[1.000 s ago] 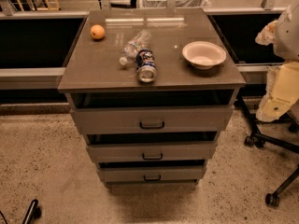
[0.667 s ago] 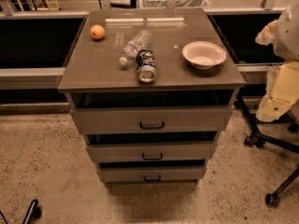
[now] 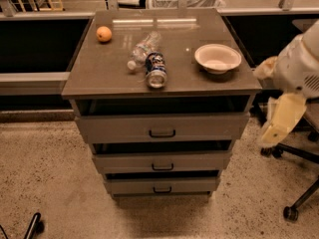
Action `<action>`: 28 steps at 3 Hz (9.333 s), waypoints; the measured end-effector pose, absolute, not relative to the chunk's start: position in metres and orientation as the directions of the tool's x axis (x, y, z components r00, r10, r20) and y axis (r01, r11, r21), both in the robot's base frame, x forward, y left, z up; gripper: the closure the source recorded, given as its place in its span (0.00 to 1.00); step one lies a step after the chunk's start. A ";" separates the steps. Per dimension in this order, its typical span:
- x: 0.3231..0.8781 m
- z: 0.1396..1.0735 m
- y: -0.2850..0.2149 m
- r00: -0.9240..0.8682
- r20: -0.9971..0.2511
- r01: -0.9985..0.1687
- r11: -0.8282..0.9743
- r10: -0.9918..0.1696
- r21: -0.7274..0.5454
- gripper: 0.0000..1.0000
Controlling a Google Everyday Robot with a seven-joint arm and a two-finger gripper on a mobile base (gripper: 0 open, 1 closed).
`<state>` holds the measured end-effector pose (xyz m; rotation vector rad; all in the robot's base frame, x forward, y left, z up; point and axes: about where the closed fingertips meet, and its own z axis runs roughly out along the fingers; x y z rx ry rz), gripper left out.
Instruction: Open bottom drawer
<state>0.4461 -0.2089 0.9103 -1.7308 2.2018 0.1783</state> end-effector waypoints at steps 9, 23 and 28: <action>0.416 0.690 -0.135 0.116 -0.697 -0.983 0.019 -0.707 -0.183 0.00; 0.531 0.221 -0.204 0.185 -0.644 -0.971 -0.038 -0.743 -0.236 0.00; 0.584 0.180 -0.218 0.073 -0.543 -0.972 0.061 -0.837 -0.225 0.38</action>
Offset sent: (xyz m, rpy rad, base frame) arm -0.0184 0.0257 -0.0639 0.1981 0.0453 0.0285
